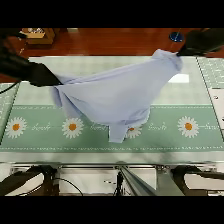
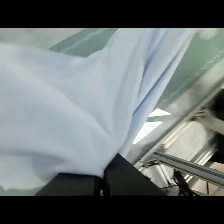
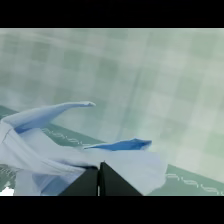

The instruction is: Fold the shirts.

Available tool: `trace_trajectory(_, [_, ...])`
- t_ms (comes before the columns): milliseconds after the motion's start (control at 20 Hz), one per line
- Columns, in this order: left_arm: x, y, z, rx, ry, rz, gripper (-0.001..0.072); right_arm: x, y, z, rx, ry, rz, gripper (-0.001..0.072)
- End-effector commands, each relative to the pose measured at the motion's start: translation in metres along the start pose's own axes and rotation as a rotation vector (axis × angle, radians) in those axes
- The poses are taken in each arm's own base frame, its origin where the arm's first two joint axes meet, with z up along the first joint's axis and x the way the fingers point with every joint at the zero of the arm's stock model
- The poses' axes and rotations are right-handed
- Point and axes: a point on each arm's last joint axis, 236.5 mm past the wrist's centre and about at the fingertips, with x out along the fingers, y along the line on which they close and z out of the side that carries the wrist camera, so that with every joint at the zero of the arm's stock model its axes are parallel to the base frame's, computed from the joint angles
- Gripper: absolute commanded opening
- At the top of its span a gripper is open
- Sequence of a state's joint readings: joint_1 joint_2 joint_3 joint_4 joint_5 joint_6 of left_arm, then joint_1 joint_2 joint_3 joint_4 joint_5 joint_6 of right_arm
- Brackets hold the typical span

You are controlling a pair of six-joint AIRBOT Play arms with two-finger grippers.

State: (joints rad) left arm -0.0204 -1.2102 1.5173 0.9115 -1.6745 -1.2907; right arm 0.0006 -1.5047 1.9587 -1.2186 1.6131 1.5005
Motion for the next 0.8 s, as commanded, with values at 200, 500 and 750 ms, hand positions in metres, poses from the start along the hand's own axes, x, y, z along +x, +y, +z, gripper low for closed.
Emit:
trace_trajectory(200, [0.114,0.129,0.011,-0.061,0.139,-0.017,0.0022,0.124,-0.053,0.034,0.031,0.010,-0.091,0.0015])
trace_trajectory(500, [0.125,0.187,0.082,-0.038,-0.139,0.154,0.0023,0.162,-0.069,0.046,0.055,-0.025,-0.099,0.0015])
trace_trajectory(750, [0.133,0.191,0.088,-0.035,-0.155,0.166,0.0049,0.180,-0.072,0.026,0.077,0.062,-0.090,0.0025])
